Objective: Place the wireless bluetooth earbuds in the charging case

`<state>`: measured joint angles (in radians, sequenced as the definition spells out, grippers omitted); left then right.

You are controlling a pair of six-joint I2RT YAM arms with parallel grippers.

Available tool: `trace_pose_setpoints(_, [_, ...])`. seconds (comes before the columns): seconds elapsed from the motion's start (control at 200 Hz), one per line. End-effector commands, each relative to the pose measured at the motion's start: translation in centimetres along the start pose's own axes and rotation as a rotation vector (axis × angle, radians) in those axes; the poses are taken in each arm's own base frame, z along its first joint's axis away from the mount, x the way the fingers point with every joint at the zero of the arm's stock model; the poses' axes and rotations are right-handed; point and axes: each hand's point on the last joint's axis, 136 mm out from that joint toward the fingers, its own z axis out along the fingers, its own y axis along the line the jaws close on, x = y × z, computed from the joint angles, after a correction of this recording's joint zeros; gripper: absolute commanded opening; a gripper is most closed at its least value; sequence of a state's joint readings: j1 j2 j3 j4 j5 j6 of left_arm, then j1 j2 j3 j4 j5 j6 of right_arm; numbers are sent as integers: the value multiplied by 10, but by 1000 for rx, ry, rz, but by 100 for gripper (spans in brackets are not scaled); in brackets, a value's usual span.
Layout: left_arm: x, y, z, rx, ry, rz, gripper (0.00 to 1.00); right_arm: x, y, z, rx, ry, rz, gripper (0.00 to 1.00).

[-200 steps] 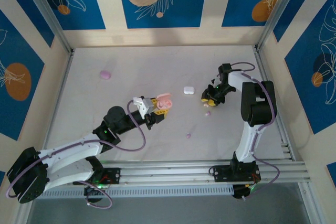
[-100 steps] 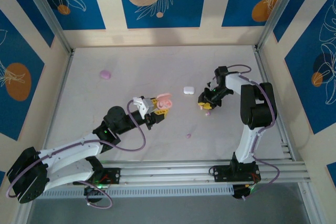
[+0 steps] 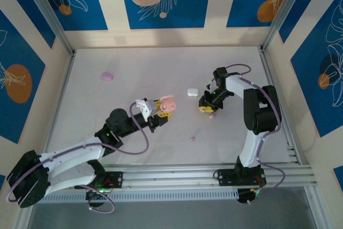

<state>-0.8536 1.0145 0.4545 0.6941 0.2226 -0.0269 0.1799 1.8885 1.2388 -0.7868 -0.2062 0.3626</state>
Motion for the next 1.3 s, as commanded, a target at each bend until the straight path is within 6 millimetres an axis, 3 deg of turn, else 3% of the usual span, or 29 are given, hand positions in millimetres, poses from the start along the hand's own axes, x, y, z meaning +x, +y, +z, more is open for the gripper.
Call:
trace_pose_setpoints(0.0, [-11, -4, -2, 7, -41, 3, 33, -9, 2, -21, 94, -60, -71, 34])
trace_pose_setpoints(0.51, [-11, -3, -2, 1, -43, 3, 33, -16, -3, 4, 377, 1, -208, 34])
trace_pose_setpoints(1.296, [-10, -3, -4, -2, -39, -1, 33, -14, 0, 19, 374, 46, -233, 26])
